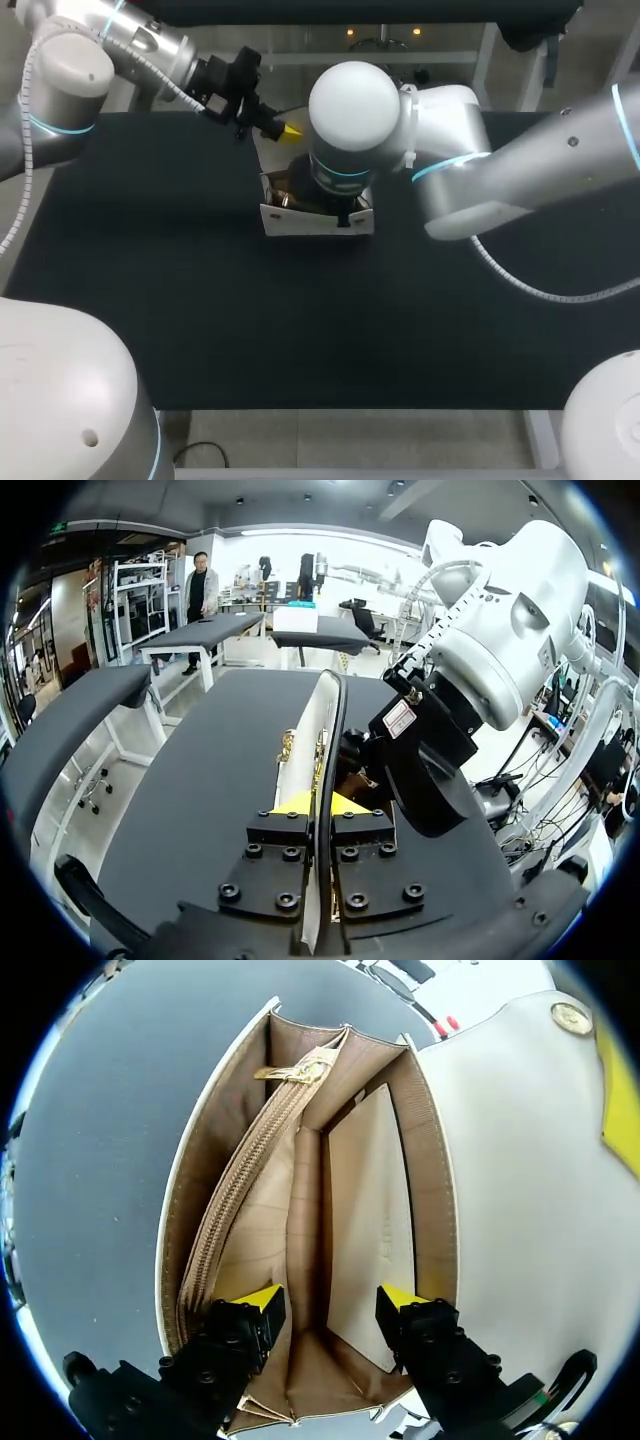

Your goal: Pick up the bag, open it, inspect its contents, close it, and place it on the opposite side

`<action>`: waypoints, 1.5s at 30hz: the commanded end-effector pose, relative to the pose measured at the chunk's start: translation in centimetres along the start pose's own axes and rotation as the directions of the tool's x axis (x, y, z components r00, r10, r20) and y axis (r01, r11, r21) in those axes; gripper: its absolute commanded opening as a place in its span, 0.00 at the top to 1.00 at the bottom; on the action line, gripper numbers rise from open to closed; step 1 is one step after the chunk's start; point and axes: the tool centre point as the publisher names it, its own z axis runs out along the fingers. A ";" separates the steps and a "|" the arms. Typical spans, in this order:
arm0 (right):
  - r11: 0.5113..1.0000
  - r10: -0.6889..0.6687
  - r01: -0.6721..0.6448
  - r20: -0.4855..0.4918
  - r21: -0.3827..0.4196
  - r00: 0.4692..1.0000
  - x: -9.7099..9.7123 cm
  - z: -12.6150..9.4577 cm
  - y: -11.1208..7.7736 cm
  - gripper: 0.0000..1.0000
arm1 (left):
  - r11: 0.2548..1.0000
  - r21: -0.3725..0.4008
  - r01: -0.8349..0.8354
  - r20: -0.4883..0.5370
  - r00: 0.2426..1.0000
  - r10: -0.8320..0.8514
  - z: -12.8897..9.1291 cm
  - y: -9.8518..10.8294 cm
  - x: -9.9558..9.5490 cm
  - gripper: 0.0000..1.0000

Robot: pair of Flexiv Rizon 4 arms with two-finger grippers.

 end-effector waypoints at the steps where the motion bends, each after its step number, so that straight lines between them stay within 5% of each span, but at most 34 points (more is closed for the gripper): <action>1: 1.000 0.000 0.000 -0.002 0.003 1.000 -0.4 0.0 0.2 0.00 | 1.000 0.001 0.001 -0.003 1.000 -0.001 0.3 0.1 0.0 1.00; 45: 1.000 0.003 -0.003 0.019 -0.009 1.000 -0.9 -0.4 0.2 0.00 | 1.000 -0.007 -0.011 0.004 1.000 0.011 0.4 -0.3 0.1 1.00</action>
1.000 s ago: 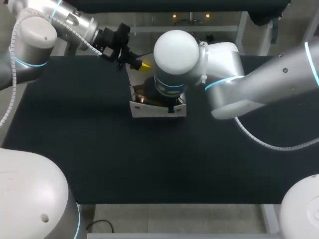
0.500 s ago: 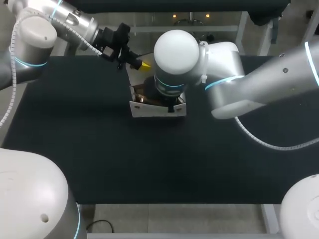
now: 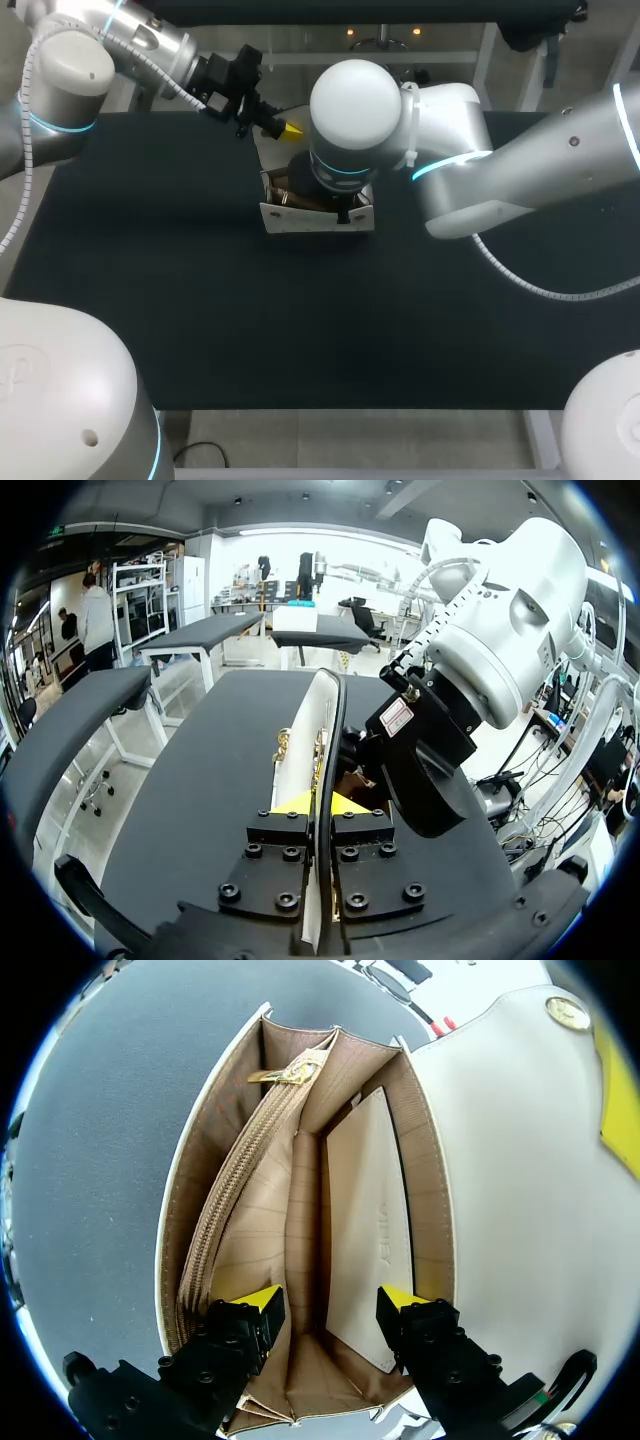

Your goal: Pick up the bag, open it, inspect its contents, close it, and place it on the opposite side

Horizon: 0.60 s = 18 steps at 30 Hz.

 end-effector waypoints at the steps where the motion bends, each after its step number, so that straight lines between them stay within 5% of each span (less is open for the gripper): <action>1: 1.000 0.002 -0.002 0.003 -0.004 1.000 -0.2 -0.2 0.1 0.00 | 1.000 0.000 0.001 0.000 1.000 -0.001 0.5 0.0 0.1 1.00; 4: 1.000 0.003 -0.003 0.007 -0.006 1.000 -0.2 -0.3 0.1 0.02 | 1.000 -0.001 0.002 -0.002 1.000 -0.002 0.6 0.1 0.1 1.00; 7: 1.000 0.012 -0.011 0.018 -0.013 1.000 -0.3 -0.5 0.1 0.46 | 1.000 -0.002 0.004 -0.003 1.000 -0.004 0.7 0.1 0.1 1.00; 8: 1.000 0.014 -0.014 0.024 -0.015 1.000 -0.3 -0.7 0.1 0.53 | 1.000 -0.003 0.005 -0.004 1.000 -0.005 0.7 0.1 0.1 1.00; 18: 0.997 0.048 -0.039 0.146 -0.064 0.988 -1.3 -4.8 -0.1 0.64 | 1.000 -0.015 0.010 0.008 1.000 -0.010 0.7 0.2 0.2 1.00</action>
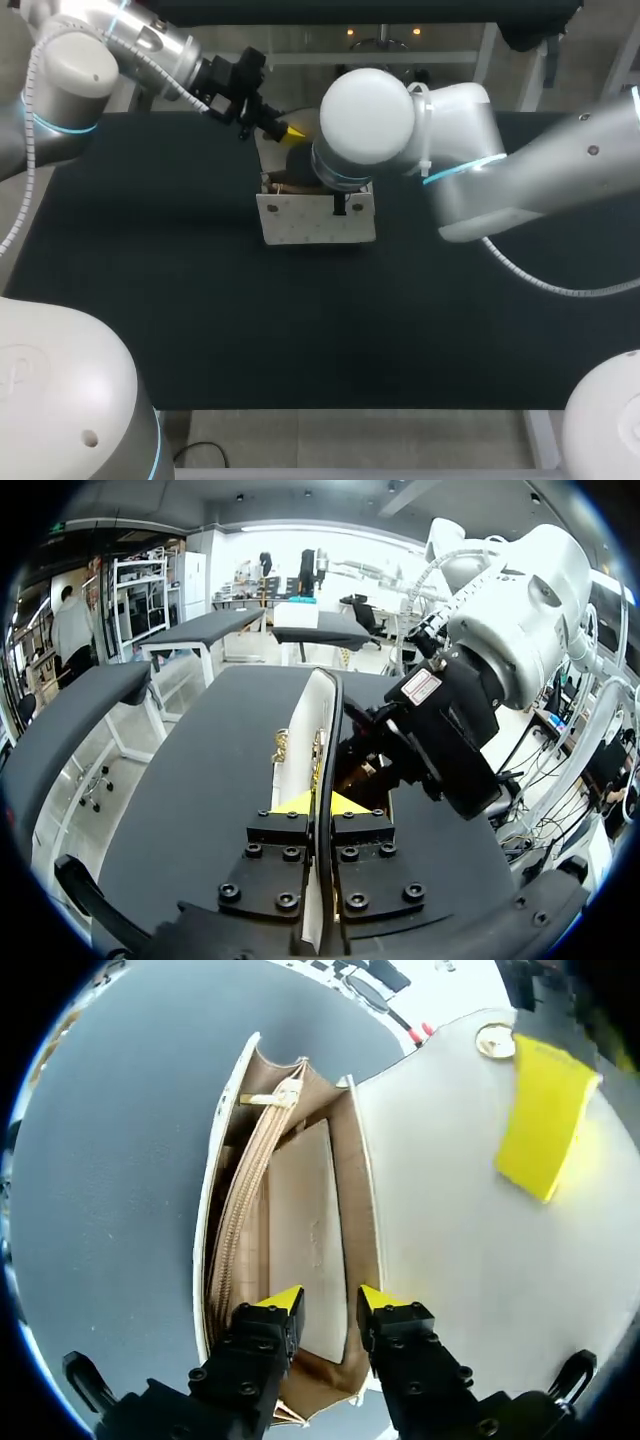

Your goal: Pick up the bag, open it, inspect its contents, close it, and place it on the opposite side

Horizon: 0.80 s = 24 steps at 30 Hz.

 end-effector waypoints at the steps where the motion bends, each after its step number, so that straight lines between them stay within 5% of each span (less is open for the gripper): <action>1: 1.000 0.006 -0.005 0.055 -0.023 0.998 0.2 -2.5 -0.8 0.64 | 1.000 -0.001 -0.002 0.008 1.000 0.002 0.2 -0.2 0.3 1.00; 14: 0.999 0.039 -0.033 0.159 -0.042 0.986 -0.3 -5.3 -0.9 0.60 | 1.000 -0.017 -0.006 0.019 1.000 0.006 0.3 -0.4 1.1 1.00; 24: 0.998 0.056 -0.048 0.194 -0.047 0.979 -0.6 -6.2 -0.9 0.78 | 1.000 -0.020 -0.001 0.024 1.000 0.002 0.3 -0.3 1.4 1.00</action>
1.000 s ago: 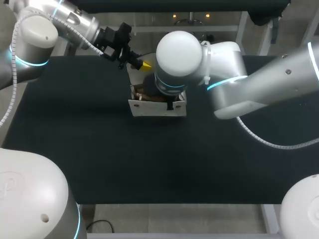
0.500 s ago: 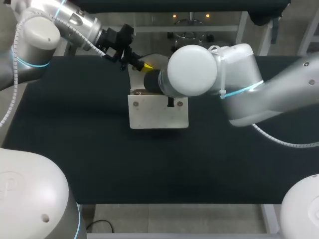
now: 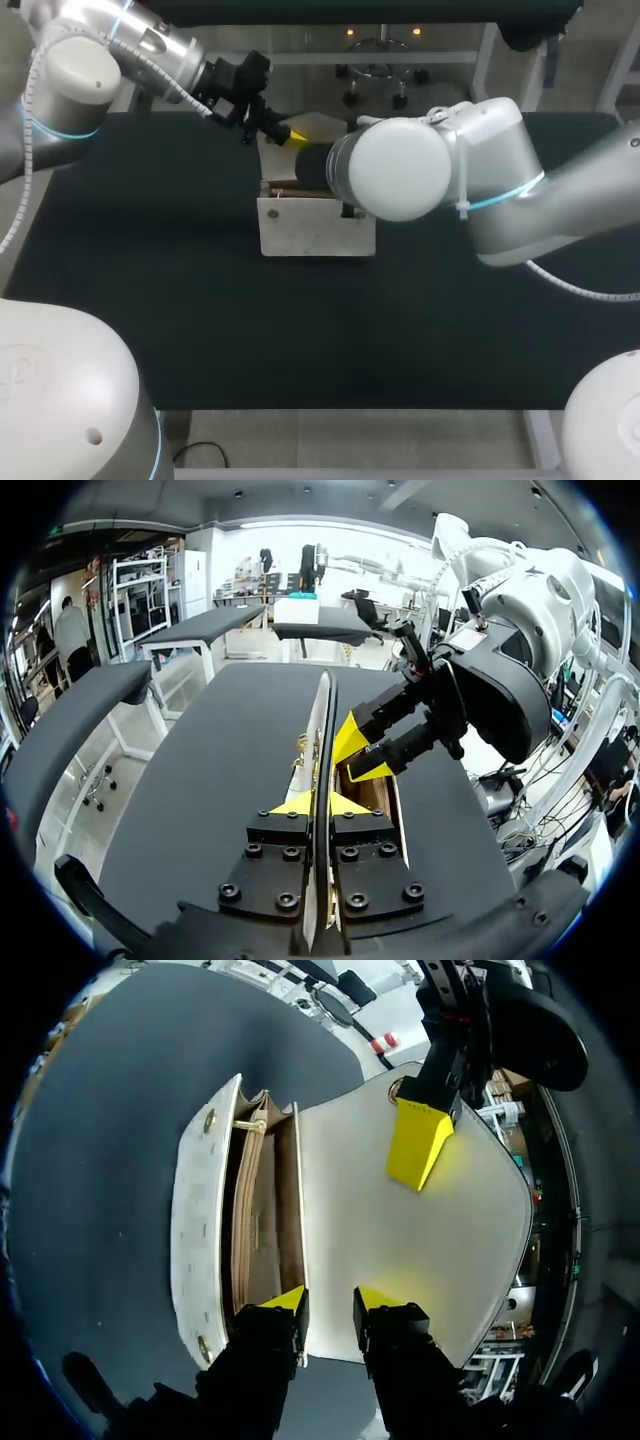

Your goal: Pick up the bag, open it, inspect its contents, close it, and place it on the opposite side

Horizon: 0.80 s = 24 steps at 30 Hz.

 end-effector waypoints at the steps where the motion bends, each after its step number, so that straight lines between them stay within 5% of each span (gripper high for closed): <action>1: 1.000 0.004 -0.004 0.034 -0.001 0.999 0.0 -1.2 -0.1 0.79 | 1.000 0.001 0.012 0.003 1.000 -0.012 0.0 0.1 0.2 1.00; 10: 1.000 -0.006 0.006 0.099 -0.006 0.995 0.4 -4.4 -0.5 0.81 | 0.998 -0.014 0.054 -0.007 0.998 -0.054 1.2 1.6 -0.9 1.00; 17: 1.000 0.005 -0.006 0.082 0.014 0.997 1.8 -5.0 -1.3 0.87 | 0.999 -0.011 0.031 0.027 0.999 -0.031 1.9 3.3 -2.8 1.00; 24: 0.999 0.027 -0.028 0.035 0.026 0.999 3.0 -4.5 -2.0 1.00 | 0.991 -0.037 -0.126 0.119 0.984 0.129 2.3 4.2 -2.4 1.00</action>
